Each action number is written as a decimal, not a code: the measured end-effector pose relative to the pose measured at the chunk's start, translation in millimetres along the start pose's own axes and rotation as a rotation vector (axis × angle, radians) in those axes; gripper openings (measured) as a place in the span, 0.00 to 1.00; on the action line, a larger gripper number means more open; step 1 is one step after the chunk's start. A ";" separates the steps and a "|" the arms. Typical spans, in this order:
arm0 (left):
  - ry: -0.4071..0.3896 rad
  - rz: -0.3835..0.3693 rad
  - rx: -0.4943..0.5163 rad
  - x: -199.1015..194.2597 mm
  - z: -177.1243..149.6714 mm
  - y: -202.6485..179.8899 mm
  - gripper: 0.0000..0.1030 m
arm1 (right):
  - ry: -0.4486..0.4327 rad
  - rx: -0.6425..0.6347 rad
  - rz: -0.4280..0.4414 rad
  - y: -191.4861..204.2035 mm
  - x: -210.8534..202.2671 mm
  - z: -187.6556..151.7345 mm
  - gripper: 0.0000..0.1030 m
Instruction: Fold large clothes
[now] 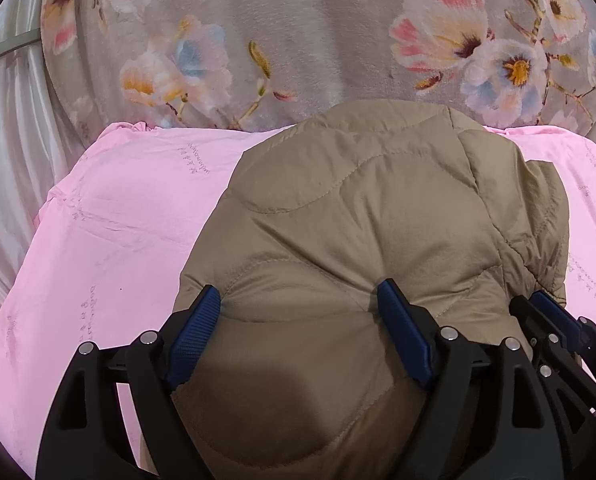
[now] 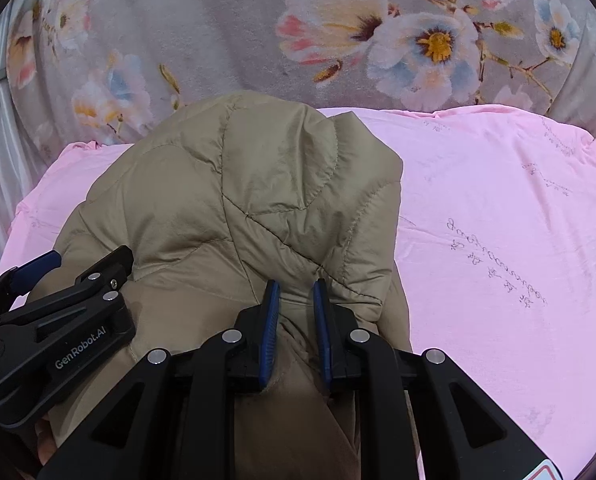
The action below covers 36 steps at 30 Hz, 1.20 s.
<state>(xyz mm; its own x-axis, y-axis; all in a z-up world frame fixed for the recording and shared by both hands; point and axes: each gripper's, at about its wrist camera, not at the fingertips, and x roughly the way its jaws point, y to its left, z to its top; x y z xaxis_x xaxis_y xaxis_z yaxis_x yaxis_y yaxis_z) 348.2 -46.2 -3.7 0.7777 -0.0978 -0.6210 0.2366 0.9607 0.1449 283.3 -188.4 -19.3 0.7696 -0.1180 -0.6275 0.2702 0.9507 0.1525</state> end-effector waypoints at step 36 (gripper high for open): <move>0.032 -0.119 -0.117 15.2 16.6 41.1 0.85 | 0.093 0.157 -0.008 -25.3 56.3 72.8 0.26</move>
<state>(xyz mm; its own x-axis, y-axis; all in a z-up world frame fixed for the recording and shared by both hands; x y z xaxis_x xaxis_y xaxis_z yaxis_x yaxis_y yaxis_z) 379.5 -12.5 5.7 0.7290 -0.2066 -0.6526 0.2552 0.9667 -0.0209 361.9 -240.0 -2.9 0.7123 -0.0916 -0.6959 0.3689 0.8923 0.2602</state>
